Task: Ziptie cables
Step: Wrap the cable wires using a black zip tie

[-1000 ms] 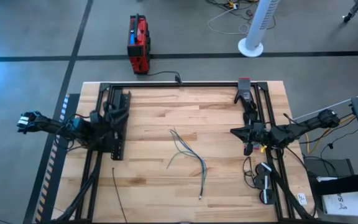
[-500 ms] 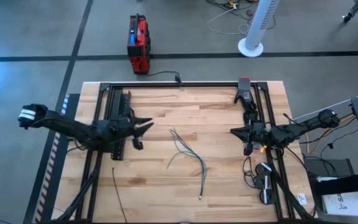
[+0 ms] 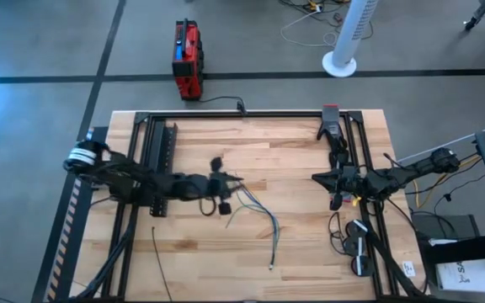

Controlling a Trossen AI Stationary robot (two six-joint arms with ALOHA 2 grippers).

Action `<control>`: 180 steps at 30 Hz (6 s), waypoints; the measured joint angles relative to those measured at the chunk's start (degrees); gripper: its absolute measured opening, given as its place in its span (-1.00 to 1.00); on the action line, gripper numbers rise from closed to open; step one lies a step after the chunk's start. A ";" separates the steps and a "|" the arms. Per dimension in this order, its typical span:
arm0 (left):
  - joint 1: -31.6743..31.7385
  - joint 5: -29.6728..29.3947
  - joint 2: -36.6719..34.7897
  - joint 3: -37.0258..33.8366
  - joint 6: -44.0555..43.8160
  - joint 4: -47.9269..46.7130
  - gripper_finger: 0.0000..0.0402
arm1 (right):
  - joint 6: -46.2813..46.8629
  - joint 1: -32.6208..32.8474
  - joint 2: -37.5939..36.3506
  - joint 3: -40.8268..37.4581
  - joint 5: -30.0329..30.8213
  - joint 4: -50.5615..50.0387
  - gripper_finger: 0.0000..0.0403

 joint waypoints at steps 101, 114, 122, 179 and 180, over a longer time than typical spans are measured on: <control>13.44 17.66 16.53 10.62 -6.55 -12.43 -1.00 | 7.67 -12.43 94.03 7.01 -2.95 61.86 -0.22; 13.42 17.72 16.53 10.76 -6.56 -13.10 -1.00 | 5.51 -14.03 109.20 9.76 -7.71 75.03 -0.55; 13.42 17.62 16.53 10.76 -8.18 -12.53 -1.00 | -1.73 -14.10 108.70 9.59 -9.15 74.69 -0.94; -16.76 25.09 -10.71 10.92 -71.09 -60.94 -0.14 | -34.06 -13.99 54.21 50.75 17.49 -19.90 -0.99; -18.47 25.07 -10.61 10.92 -74.73 -61.27 -0.14 | -34.03 -13.99 54.21 50.27 17.49 -19.89 -0.99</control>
